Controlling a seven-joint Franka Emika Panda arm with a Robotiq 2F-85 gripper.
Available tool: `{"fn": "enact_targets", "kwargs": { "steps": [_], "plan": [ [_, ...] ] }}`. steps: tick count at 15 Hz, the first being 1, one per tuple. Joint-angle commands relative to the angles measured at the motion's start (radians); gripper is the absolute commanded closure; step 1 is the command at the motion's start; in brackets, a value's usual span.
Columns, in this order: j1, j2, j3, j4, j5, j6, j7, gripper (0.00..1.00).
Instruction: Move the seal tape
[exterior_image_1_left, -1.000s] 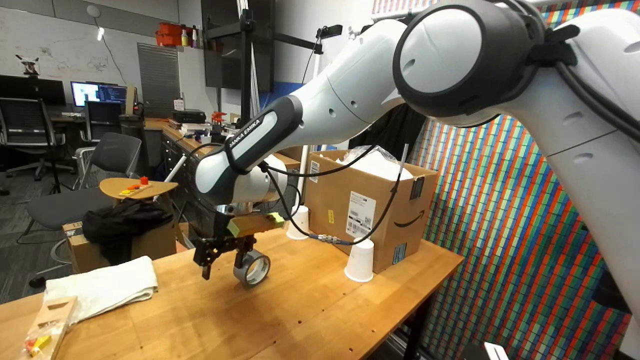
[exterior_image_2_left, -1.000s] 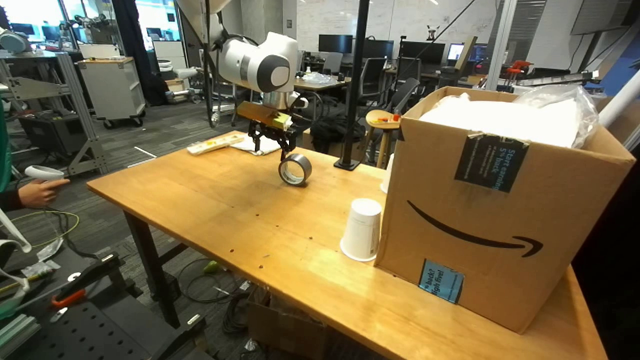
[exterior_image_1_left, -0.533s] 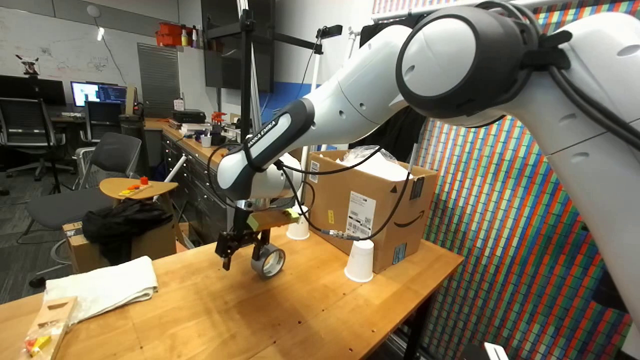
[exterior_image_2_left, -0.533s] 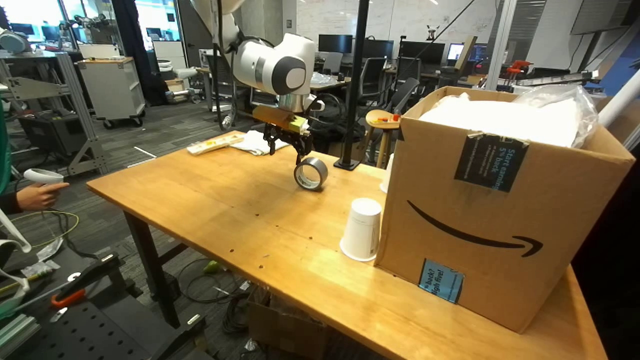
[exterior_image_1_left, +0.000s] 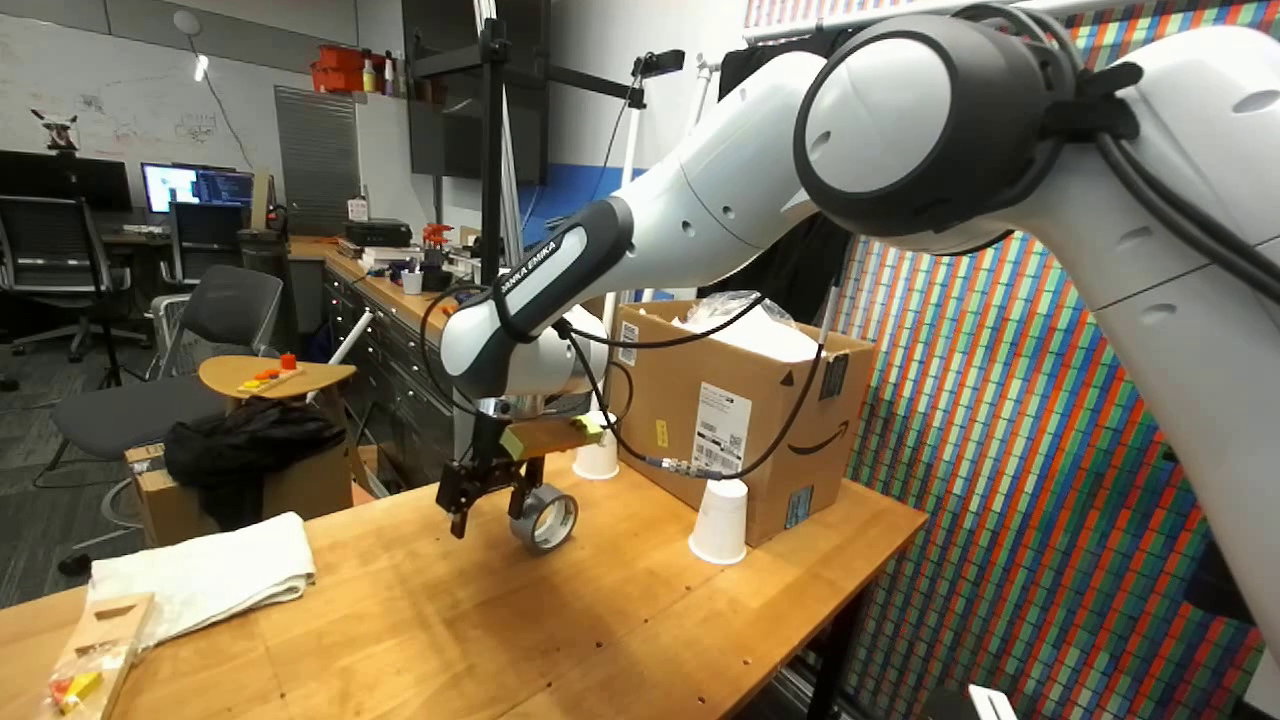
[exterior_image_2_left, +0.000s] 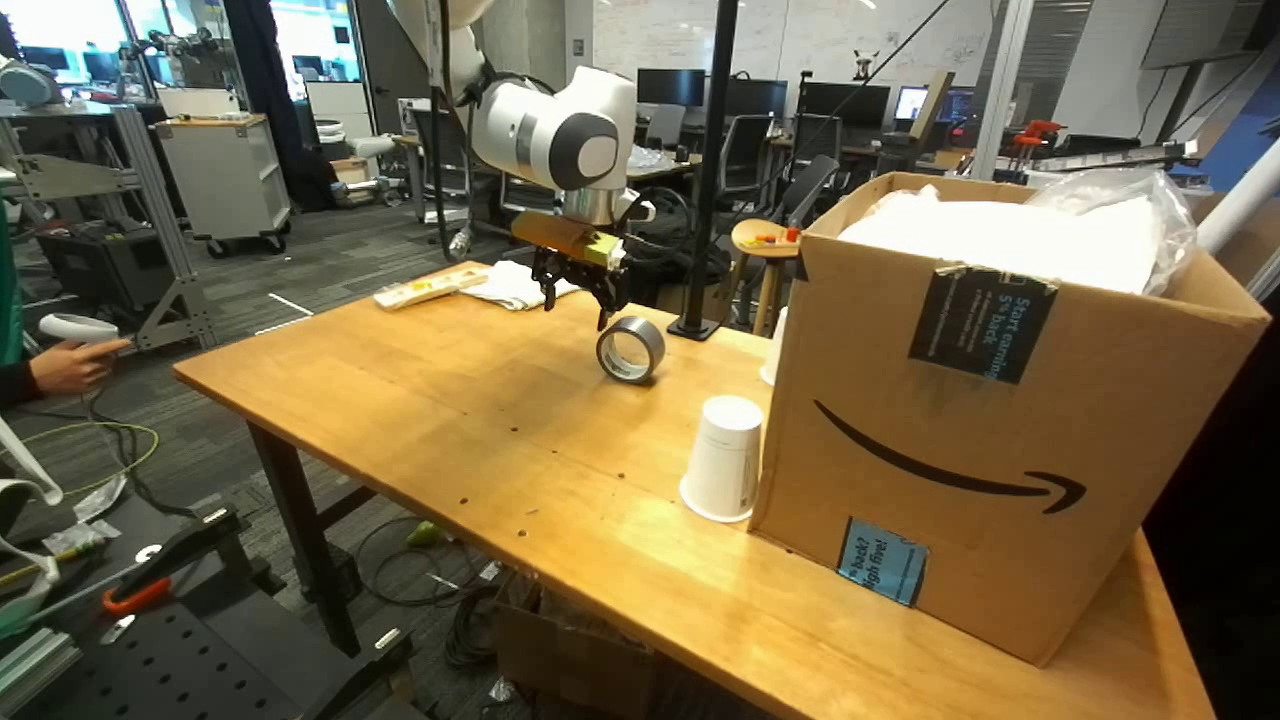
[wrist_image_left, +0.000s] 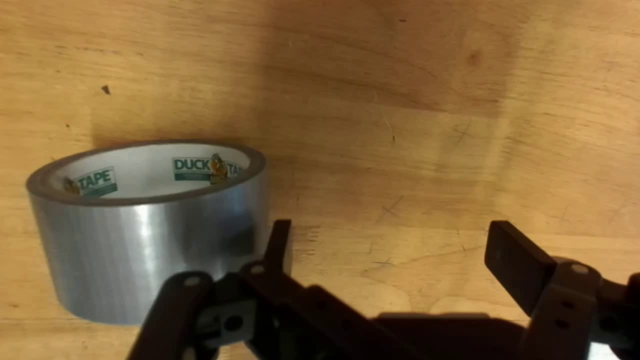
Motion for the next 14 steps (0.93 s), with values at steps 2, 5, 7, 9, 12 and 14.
{"fn": "enact_targets", "kwargs": {
  "steps": [2, 5, 7, 9, 12, 14],
  "plan": [
    [0.025, -0.031, 0.017, -0.01, 0.002, -0.009, -0.014, 0.0],
    [0.039, -0.037, 0.021, -0.014, 0.001, -0.009, -0.012, 0.0],
    [0.047, -0.04, 0.015, -0.017, -0.004, -0.01, -0.009, 0.0],
    [0.048, -0.041, 0.011, -0.019, -0.007, -0.012, -0.007, 0.0],
    [0.046, -0.041, 0.0, -0.021, -0.012, -0.012, -0.005, 0.0],
    [0.043, -0.04, -0.009, -0.02, -0.017, -0.014, -0.005, 0.0]
  ]
}}
